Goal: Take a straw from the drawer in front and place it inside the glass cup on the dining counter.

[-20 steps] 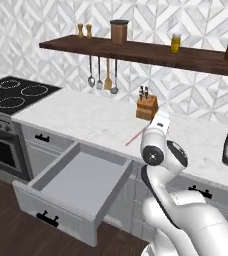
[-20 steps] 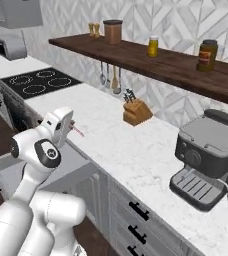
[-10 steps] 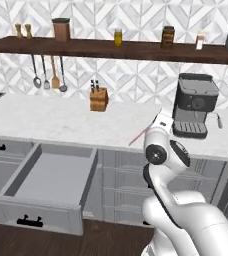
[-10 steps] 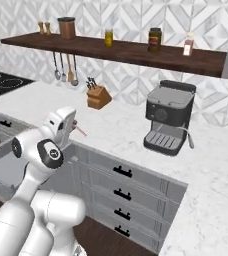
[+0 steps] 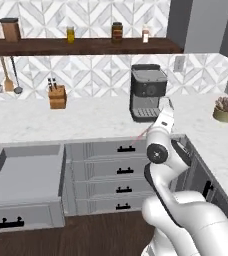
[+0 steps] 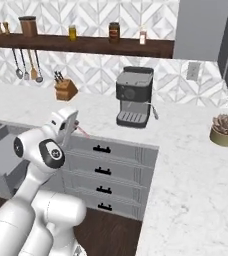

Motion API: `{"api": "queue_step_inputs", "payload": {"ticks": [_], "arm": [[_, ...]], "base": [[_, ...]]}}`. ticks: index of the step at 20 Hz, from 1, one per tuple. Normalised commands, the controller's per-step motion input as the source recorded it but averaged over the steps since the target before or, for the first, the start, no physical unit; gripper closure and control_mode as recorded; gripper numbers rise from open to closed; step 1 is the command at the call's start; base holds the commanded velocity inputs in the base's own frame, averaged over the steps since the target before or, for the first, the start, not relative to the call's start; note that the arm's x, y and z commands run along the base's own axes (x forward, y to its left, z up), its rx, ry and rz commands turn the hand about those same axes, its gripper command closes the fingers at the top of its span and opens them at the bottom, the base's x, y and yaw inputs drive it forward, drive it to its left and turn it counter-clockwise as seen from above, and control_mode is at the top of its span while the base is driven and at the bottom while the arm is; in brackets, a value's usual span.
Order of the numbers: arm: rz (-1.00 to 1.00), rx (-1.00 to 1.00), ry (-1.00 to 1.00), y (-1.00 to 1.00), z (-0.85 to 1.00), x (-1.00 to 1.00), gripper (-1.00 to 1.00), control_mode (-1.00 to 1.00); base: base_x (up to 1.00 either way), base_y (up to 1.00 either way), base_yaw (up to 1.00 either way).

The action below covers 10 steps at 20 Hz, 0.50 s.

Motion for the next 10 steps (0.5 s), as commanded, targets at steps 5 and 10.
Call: {"api": "queue_step_inputs", "payload": {"ticks": [5, 10], "arm": [[0.00, 0.00, 0.00, 0.00, 0.00, 0.00, 1.00, 1.00], [0.00, 0.00, 0.00, 0.00, 0.00, 0.00, 1.00, 1.00]], "base": [[-1.00, 0.14, -0.23], [-1.00, 0.94, 0.20]]}}
